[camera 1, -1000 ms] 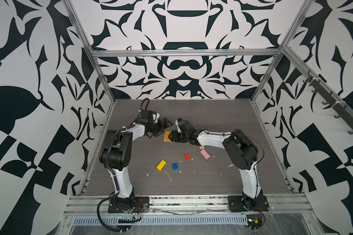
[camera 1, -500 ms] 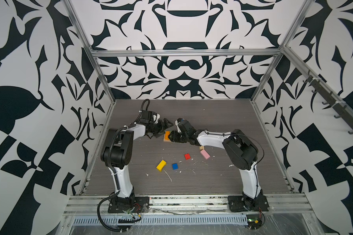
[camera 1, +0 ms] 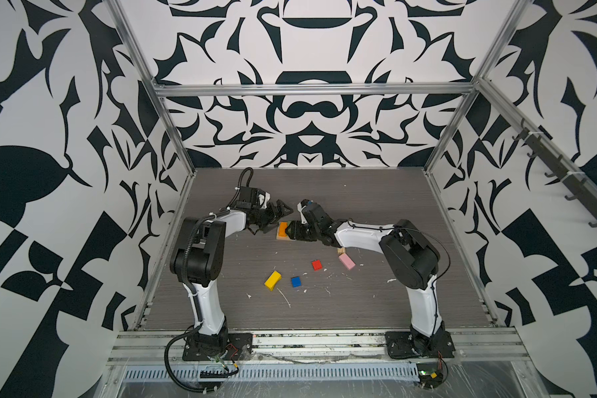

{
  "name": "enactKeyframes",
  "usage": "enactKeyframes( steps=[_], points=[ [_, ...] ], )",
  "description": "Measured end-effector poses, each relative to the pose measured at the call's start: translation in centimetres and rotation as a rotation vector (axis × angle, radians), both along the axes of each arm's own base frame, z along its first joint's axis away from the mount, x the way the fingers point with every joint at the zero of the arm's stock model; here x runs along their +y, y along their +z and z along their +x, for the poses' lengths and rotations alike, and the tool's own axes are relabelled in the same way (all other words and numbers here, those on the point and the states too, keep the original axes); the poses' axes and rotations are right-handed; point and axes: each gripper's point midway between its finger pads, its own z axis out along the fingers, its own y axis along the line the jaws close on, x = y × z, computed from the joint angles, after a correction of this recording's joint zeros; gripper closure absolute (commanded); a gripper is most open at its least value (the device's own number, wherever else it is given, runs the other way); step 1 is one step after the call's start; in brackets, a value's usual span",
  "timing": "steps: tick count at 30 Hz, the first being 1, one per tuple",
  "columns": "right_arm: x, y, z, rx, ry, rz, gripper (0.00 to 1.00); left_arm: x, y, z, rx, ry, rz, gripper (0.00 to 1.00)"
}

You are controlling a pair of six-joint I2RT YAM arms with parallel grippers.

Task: Build the wood block tower
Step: 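Lift the right gripper away while the left gripper moves to the yellow arch block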

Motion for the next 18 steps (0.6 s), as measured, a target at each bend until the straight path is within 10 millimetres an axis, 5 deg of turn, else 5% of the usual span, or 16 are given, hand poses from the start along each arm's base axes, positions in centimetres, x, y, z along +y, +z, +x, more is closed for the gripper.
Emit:
enactKeyframes(
  steps=[9, 18],
  points=[
    [-1.9, 4.1, -1.3, -0.067, -0.017, 0.023, 0.48, 1.1, 3.4, 0.4, -0.064, 0.033, 0.064, 0.0],
    [-5.7, 5.8, -3.7, -0.121, -0.049, -0.015, 0.47, 3.0, 6.0, -1.0, -0.086, 0.092, 0.155, 0.0]
  ],
)
